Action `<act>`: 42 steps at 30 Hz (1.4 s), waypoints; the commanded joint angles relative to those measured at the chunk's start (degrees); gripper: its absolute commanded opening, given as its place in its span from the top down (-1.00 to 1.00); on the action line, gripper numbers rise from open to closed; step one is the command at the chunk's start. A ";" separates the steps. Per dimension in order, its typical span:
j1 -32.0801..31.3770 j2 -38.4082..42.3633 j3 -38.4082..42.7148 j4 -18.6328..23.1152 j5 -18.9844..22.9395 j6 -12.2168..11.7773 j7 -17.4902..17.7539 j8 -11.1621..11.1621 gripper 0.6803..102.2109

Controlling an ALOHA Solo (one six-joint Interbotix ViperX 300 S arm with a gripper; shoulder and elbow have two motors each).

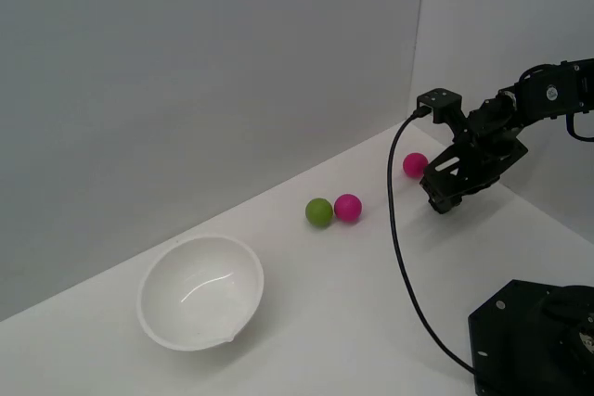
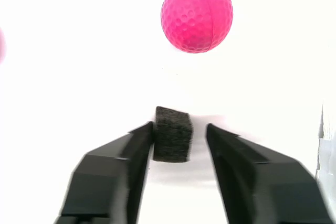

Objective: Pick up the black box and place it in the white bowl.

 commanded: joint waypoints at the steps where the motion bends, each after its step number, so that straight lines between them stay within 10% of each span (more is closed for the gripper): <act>1: 0.26 1.32 1.76 -0.44 -0.53 -0.70 -0.09 0.26 0.21; 8: 0.26 1.85 2.37 -0.35 -0.44 -0.70 -0.18 0.26 0.96; 42: 0.26 17.40 17.93 -5.27 -5.45 -0.09 9.67 0.26 0.96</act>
